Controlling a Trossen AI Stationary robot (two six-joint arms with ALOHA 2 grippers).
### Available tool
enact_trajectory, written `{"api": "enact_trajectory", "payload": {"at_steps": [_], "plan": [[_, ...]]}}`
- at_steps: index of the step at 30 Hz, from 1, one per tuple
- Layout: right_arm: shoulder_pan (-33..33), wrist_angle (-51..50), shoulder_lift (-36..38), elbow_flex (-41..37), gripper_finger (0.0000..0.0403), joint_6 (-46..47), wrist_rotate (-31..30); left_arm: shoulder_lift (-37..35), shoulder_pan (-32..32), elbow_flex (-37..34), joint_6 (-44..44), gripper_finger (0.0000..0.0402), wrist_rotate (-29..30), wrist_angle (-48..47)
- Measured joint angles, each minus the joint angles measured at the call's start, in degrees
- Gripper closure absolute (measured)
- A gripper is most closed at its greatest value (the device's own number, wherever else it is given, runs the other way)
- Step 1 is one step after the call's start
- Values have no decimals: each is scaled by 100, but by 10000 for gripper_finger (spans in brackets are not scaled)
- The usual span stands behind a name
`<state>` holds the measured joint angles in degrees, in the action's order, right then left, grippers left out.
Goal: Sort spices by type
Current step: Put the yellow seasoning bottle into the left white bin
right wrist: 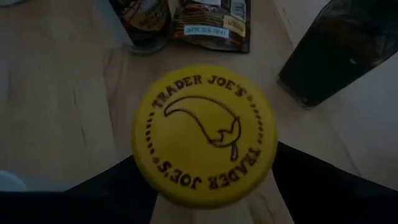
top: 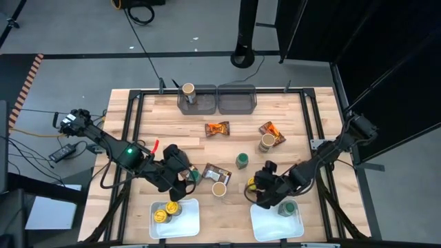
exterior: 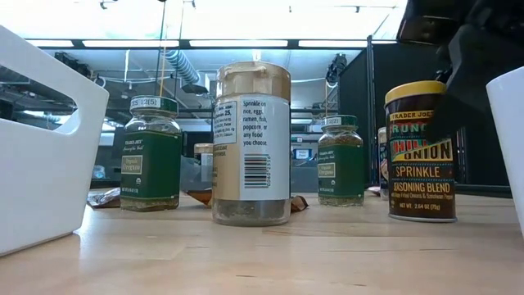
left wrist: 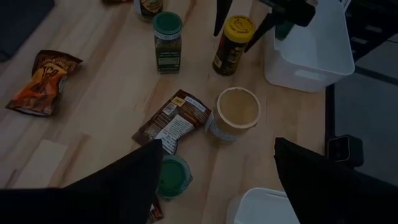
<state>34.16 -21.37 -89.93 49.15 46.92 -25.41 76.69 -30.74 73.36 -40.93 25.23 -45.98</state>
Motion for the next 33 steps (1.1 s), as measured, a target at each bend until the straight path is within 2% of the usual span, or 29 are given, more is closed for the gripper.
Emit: {"api": "enact_trajectory", "payload": {"at_steps": [5,10,19,28,33], "plan": [[-98,22,0,0,112,-181,-22,1,0,0,7,92,91,0],[-135,33,0,0,141,-281,-28,2,0,0,13,92,110,-2],[-141,50,2,0,227,-364,-68,2,0,0,47,92,299,11],[-141,241,4,125,217,-410,-57,2,0,0,619,92,721,939],[-147,245,4,429,217,-793,-339,2,111,0,952,92,792,1511]]}}
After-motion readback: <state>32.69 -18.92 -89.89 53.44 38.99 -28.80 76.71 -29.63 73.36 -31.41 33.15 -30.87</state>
